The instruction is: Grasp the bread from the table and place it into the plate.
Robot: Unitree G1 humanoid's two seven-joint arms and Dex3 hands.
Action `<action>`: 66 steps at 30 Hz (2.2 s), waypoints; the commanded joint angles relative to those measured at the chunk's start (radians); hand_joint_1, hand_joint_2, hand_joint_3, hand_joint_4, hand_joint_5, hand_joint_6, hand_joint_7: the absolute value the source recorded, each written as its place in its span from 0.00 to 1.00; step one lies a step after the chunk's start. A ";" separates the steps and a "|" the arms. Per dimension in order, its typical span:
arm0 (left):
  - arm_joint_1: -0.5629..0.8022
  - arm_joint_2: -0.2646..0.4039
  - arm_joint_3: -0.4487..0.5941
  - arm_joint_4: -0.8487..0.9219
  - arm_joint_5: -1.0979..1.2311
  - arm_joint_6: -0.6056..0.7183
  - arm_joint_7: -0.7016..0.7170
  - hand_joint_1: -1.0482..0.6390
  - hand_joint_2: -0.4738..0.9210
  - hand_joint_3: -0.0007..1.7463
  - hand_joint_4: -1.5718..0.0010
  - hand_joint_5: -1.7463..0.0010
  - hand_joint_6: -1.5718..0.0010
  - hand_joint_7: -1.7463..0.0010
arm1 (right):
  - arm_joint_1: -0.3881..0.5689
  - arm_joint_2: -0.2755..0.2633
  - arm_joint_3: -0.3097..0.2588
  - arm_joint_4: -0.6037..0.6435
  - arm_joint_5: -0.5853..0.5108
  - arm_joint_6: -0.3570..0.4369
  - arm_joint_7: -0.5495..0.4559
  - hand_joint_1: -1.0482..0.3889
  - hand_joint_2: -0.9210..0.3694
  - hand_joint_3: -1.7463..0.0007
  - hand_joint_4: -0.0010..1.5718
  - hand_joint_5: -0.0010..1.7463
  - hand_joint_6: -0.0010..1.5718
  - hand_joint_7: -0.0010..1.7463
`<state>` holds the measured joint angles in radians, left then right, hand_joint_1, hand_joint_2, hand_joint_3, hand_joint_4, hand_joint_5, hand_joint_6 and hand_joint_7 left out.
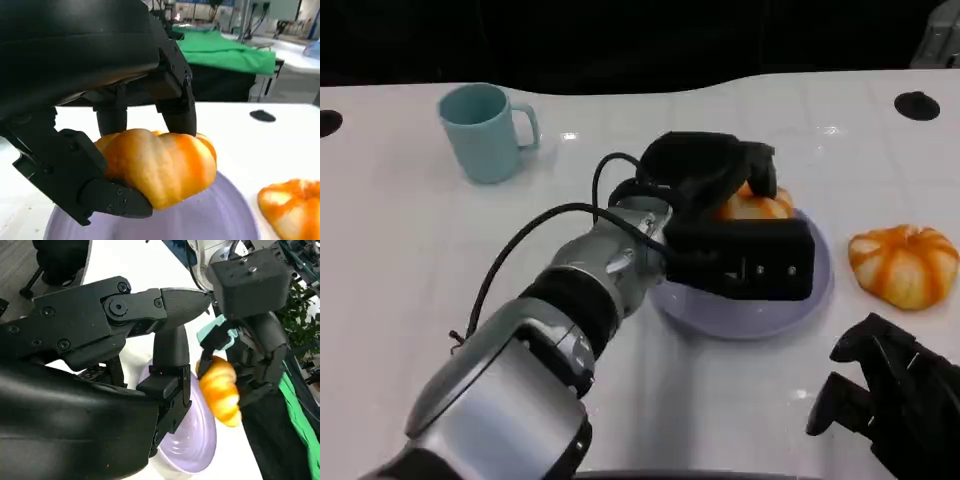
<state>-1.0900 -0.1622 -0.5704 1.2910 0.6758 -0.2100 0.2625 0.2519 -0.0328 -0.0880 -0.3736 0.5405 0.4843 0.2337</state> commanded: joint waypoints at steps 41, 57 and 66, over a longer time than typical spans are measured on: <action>0.067 0.108 0.224 -0.078 -0.258 -0.077 -0.496 0.15 1.00 0.23 0.97 0.98 0.95 0.98 | -0.015 0.006 0.006 0.011 0.001 -0.019 -0.016 0.39 0.00 0.86 0.43 1.00 0.35 0.92; 0.548 0.093 0.640 -0.782 -0.965 0.371 -0.782 0.27 1.00 0.22 0.79 0.38 0.65 0.89 | -0.023 0.009 0.018 -0.001 -0.005 -0.007 -0.038 0.40 0.00 0.85 0.42 1.00 0.34 0.93; 0.833 0.052 0.717 -1.206 -1.195 0.642 -0.664 0.26 1.00 0.30 0.60 0.06 0.64 0.27 | -0.021 0.015 0.020 -0.018 -0.005 0.011 -0.057 0.40 0.00 0.85 0.43 1.00 0.34 0.93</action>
<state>-0.3008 -0.1182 0.1370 0.1679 -0.4920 0.3932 -0.4415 0.2280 -0.0119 -0.0636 -0.3729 0.5344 0.4892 0.1863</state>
